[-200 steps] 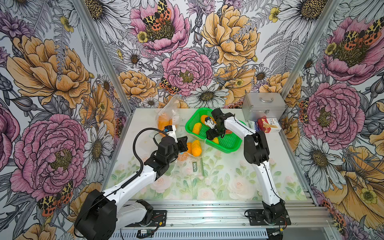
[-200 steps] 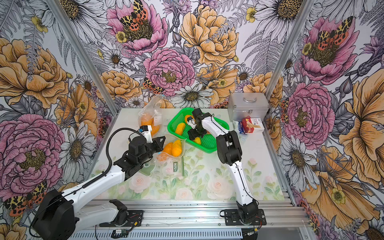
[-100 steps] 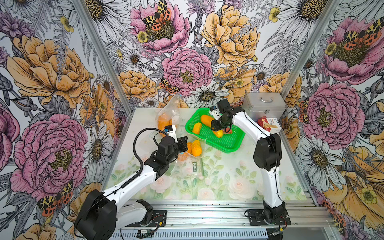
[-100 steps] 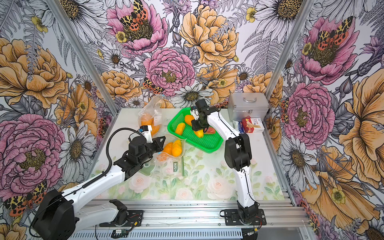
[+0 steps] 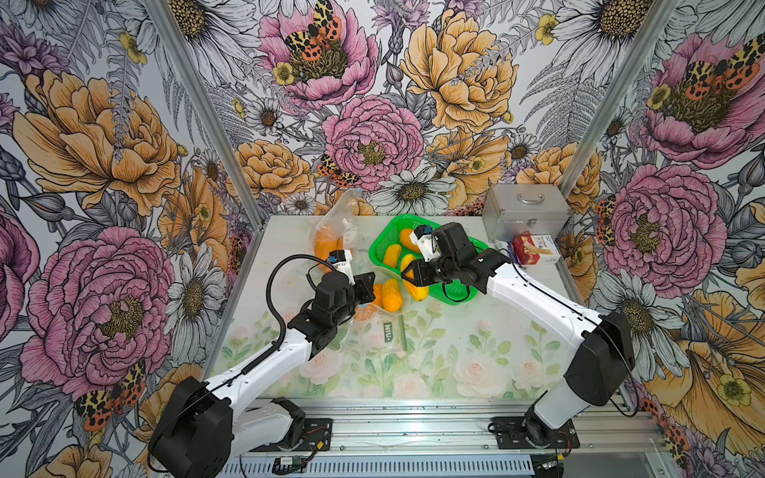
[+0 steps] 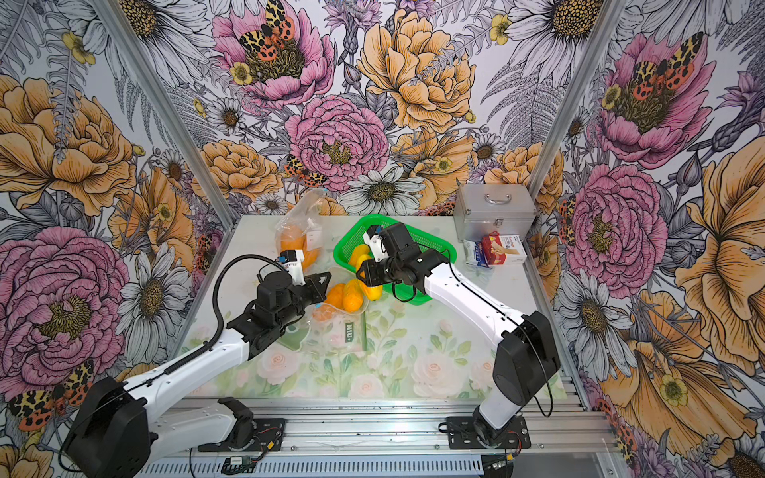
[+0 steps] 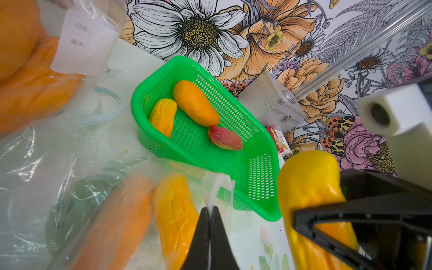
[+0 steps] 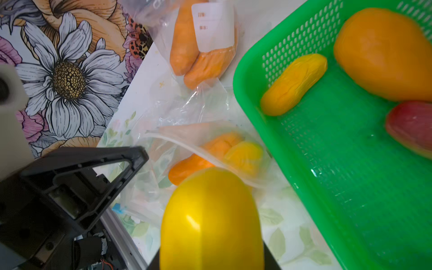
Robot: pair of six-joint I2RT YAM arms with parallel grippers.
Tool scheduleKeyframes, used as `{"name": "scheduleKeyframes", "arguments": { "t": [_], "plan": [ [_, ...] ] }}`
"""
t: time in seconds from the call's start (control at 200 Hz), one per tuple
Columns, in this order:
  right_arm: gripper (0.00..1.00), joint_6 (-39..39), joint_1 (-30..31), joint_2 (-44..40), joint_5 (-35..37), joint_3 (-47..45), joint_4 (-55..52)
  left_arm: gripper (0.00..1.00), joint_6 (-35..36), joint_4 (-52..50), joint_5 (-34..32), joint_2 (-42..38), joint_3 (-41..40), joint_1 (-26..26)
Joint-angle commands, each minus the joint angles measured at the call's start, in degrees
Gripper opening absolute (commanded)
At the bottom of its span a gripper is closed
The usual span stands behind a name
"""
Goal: Place the mango in a zip-top bag and seal the zipper
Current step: Place the mango in the zipper food storage bag.
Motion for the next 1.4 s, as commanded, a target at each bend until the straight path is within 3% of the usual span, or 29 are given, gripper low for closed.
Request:
{"name": "scheduleKeyframes", "arguments": {
  "t": [0.0,0.3,0.631,0.931,1.036,1.206,1.396],
  "plan": [
    [0.19,5.9,2.2,1.2,-2.0,-1.8,6.6,0.0,0.4,1.7,1.4,0.5,1.6,-0.4],
    [0.18,10.1,3.9,11.4,-4.1,4.2,9.6,0.0,1.0,1.7,2.1,-0.4,0.9,-1.9],
    [0.19,16.2,2.8,15.2,7.4,10.0,12.1,0.0,0.9,1.7,3.0,-0.8,1.1,-4.7],
    [0.58,19.9,4.4,15.8,11.1,6.4,15.5,0.0,0.0,1.7,0.0,-2.0,2.5,-4.1],
    [0.64,19.9,4.6,14.6,11.3,5.0,15.5,0.0,-1.4,1.7,0.1,-1.7,2.7,-2.8],
    [0.66,19.4,4.6,10.4,12.0,2.8,15.4,0.0,-2.5,1.7,0.4,-1.6,2.9,-1.1],
    [0.6,18.7,4.6,1.5,14.3,-3.3,15.4,0.0,-2.3,1.7,0.3,-2.6,2.5,0.0]
  ]
}}
